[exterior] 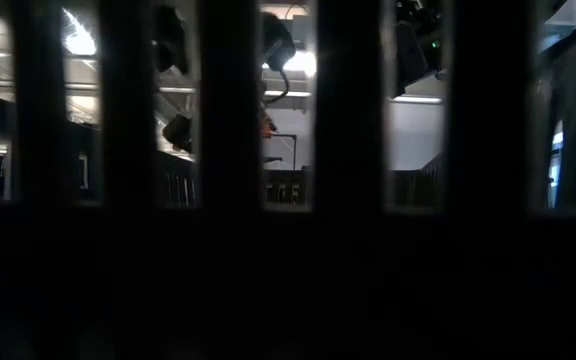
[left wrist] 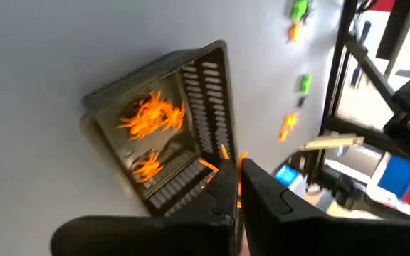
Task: Sort Halloween decoration
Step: Put the orange spider toy into the top right black basket, then put the black spider toy into the top left black basket
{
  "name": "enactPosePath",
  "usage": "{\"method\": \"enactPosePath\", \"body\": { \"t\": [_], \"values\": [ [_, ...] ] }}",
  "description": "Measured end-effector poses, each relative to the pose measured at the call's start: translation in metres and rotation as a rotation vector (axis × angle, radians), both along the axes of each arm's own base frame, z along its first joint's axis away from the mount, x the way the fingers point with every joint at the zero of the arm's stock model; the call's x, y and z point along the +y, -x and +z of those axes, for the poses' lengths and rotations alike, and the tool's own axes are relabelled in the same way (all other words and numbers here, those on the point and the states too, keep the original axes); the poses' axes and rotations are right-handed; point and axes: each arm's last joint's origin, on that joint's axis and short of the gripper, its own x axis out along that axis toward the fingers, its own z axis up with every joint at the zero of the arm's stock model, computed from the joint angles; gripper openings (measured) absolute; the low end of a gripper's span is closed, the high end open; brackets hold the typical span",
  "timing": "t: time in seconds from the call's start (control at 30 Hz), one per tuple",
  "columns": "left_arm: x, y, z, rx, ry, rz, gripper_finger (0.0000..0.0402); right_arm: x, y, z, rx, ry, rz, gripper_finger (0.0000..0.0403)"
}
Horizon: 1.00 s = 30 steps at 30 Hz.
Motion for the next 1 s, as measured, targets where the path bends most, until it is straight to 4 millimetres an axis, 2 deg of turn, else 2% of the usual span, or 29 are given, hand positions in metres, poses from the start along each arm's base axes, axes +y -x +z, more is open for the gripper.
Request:
{"method": "enactPosePath", "body": {
  "t": [0.27,0.63,0.73,1.0],
  "values": [
    [-0.025,-0.006,0.001,0.000,-0.050,0.060,0.0000,0.000,0.000,0.000,0.000,0.000,0.001,0.0149],
    [-0.029,-0.004,0.000,0.051,0.014,0.115,0.0005,0.000,0.000,0.000,0.000,0.000,0.000,0.0149],
    [-0.029,-0.004,0.000,0.059,0.027,0.127,0.0031,0.000,0.000,0.000,0.000,0.000,0.000,0.0149],
    [-0.029,-0.004,0.000,0.064,0.039,0.139,0.0132,0.000,0.000,0.000,0.000,0.000,0.000,0.0149]
  ]
}}
